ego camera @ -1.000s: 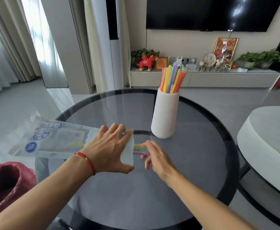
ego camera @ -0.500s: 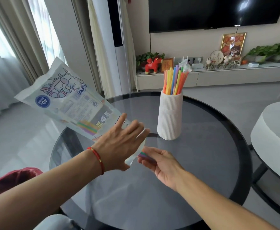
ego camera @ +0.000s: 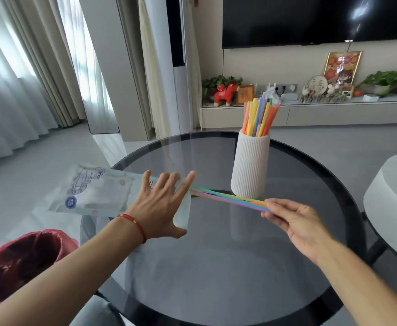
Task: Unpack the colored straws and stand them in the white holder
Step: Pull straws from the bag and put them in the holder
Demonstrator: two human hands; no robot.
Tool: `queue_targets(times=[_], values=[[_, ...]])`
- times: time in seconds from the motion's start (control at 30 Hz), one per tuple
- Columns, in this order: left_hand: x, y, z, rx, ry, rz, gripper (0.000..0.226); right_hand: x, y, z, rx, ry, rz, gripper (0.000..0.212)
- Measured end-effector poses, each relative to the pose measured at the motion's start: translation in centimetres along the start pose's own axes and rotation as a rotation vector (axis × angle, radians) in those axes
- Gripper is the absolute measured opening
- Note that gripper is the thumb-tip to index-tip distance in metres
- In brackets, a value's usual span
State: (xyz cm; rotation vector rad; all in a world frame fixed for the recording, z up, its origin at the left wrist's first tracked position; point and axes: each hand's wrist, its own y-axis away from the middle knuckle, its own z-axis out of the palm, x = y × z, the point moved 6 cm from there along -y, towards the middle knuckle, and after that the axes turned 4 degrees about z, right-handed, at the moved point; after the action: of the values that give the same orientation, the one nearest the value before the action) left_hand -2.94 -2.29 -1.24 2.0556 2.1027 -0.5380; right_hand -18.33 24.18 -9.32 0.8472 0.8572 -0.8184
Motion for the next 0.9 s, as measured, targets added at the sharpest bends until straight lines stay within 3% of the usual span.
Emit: queue_targets(times=[0.2, 0.27, 0.33, 0.4, 0.5, 0.57, 0.67, 0.73, 0.8, 0.9], values=[[1.4, 1.2, 2.4, -0.139, 0.32, -0.153, 0.142, -3.1, 2.3, -4.9, 0.117, -0.016, -0.123, 0.019], [2.8, 1.3, 0.8, 0.015, 0.397, -0.142, 0.138, -3.8, 3.1, -5.2, 0.108, 0.08, -0.206, 0.012], [4.6, 1.2, -2.2, 0.341, 0.378, -0.064, 0.111, -4.3, 3.9, -4.6, 0.1, 0.231, -0.302, 0.009], [6.7, 0.2, -4.4, 0.471, 0.236, 0.042, 0.088, -4.7, 4.8, -3.4, 0.066, 0.361, -0.393, 0.018], [8.6, -2.0, -4.9, 0.338, 0.056, 0.088, 0.05, -5.0, 5.7, -1.8, -0.034, 0.359, -0.404, 0.044], [8.5, -2.7, -4.1, 0.25, 0.17, 0.031, 0.02, -5.0, 5.7, -1.6, -0.123, 0.18, -0.323, 0.062], [8.4, -2.9, -1.7, 0.17, 0.462, -0.061, 0.027, -4.5, 5.5, -1.4, -0.187, -0.089, -0.178, 0.072], [9.2, -2.5, -1.0, 0.183, 0.592, -0.037, 0.03, -3.4, 5.6, 0.0, -0.235, -0.045, -0.148, 0.075], [10.6, -2.3, -0.7, 0.172, 0.648, -0.004, 0.03, -1.4, 5.7, 2.7, -0.296, 0.092, -0.154, 0.068], [12.1, -2.5, -0.7, 0.158, 0.727, 0.046, 0.025, -0.7, 5.8, 5.7, -0.224, 0.377, -0.352, 0.02]])
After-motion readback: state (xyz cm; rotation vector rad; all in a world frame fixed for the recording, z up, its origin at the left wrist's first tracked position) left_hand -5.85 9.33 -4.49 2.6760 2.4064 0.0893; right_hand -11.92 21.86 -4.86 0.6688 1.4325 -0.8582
